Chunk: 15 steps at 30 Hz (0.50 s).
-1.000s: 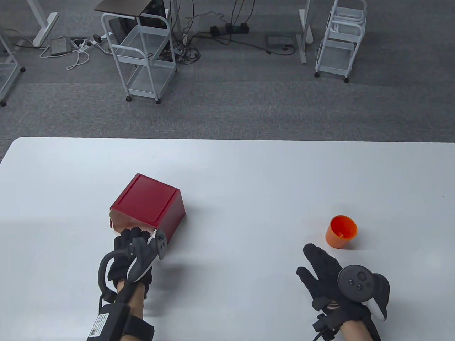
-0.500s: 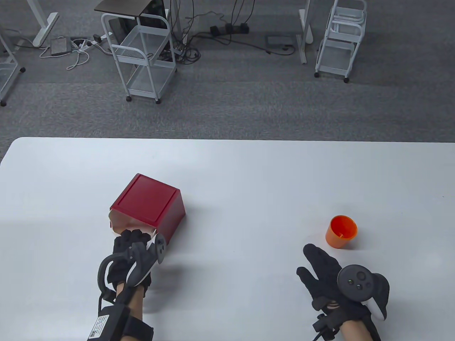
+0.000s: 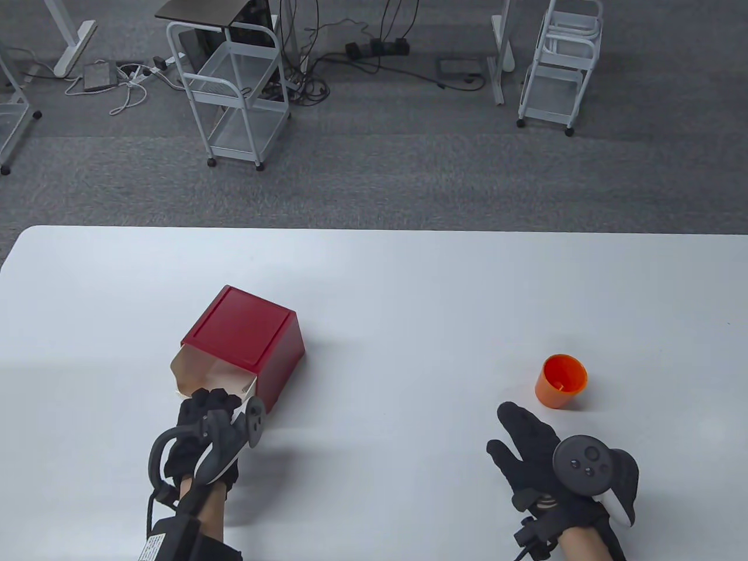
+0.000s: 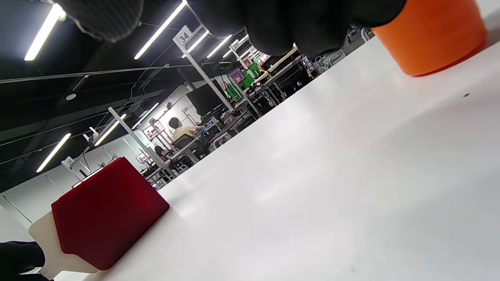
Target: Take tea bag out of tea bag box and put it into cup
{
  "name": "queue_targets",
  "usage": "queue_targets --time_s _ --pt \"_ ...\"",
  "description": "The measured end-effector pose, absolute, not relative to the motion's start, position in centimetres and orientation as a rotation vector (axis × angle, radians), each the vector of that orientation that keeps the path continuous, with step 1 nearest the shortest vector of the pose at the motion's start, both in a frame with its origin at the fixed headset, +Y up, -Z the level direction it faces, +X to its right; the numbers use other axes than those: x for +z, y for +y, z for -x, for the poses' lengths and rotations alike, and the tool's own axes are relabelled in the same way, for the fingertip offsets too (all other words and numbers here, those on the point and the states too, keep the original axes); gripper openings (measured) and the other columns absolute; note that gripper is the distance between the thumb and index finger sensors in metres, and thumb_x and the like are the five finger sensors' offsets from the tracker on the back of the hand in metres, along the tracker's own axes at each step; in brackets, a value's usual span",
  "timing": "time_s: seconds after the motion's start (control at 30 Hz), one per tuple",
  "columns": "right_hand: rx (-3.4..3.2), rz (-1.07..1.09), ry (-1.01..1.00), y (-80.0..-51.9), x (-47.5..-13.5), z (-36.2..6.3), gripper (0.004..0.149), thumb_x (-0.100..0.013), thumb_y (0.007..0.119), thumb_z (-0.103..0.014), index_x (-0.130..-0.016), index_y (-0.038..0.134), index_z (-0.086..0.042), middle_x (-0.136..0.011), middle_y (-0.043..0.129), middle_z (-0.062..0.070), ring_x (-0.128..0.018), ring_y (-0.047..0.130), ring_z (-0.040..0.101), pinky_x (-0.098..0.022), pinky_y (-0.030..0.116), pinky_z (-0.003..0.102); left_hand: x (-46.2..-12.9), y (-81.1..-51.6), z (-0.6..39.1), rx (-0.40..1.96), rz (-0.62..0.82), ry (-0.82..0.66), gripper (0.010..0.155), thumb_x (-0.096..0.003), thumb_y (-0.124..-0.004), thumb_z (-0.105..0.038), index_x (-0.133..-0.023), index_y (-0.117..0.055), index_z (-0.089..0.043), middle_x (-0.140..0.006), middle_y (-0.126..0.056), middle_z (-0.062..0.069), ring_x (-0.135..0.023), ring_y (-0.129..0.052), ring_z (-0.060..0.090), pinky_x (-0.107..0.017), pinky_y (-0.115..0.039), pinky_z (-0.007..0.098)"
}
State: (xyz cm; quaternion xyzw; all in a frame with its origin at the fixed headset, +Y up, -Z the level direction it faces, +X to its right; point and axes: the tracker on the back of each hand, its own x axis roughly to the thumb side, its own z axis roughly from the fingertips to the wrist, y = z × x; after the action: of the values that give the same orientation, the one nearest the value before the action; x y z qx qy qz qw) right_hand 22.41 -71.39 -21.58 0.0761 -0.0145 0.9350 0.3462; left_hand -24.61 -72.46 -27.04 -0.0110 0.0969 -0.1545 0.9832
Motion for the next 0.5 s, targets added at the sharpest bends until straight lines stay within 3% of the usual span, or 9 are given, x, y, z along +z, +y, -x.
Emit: queue_targets --time_s 0.5 --pt "2.434 -0.204 -0.025 -71.5 -21.6 -22.2 0.07 -0.047 0.07 -0.055 -0.101 0.056 -0.013 -0.105 0.061 0.025 -0.088 0.066 0.055 -0.066 0.057 0.063 -25.6 -72.6 25.4 -0.308 0.016 0.171 0.047 -0.0378 -0.09 -0.034 -0.083 -0.085 -0.045 -0.101 -0.088 -0.018 -0.098 -0.085 0.014 -0.075 -0.074 0.031"
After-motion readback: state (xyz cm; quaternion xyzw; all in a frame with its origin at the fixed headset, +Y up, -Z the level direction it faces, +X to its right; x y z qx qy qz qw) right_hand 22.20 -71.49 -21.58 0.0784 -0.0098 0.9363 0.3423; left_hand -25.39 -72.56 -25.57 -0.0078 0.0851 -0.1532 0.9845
